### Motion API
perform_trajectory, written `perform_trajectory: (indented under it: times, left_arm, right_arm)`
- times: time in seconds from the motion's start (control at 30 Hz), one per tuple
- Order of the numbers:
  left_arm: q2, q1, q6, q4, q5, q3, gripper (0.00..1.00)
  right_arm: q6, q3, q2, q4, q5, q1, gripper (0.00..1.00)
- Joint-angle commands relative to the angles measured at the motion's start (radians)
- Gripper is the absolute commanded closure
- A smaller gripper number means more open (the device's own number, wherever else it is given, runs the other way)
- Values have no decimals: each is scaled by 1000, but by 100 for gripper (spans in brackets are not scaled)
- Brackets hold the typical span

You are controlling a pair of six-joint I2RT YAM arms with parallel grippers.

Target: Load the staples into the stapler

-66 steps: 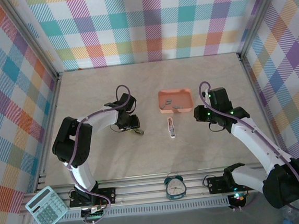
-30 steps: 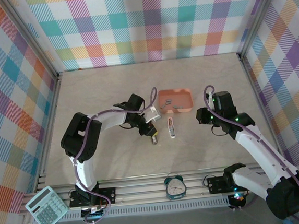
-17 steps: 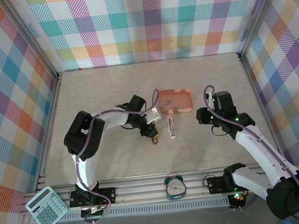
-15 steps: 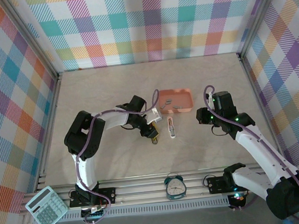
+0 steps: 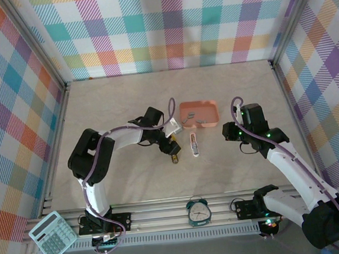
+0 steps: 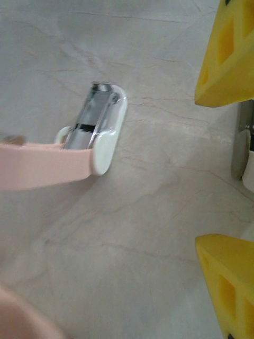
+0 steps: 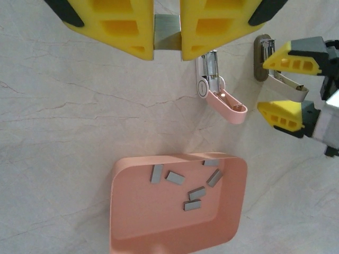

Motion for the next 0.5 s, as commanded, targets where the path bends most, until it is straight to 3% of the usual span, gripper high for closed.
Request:
perform_trajectory:
  times: [0.0,0.27,0.47]
  left_arm:
    - [-77,27,-132,85,-3,-23,32]
    - [-222,53,-353,162,-100,-78,27]
    - [-361,74,-521,101,-260,-115,27]
  right_arm:
    - [-12,14,14,-1,-37,18,85]
    - [-21,62,126,7,-31,137,85]
    - [48,98,223,-102,-26,192,86]
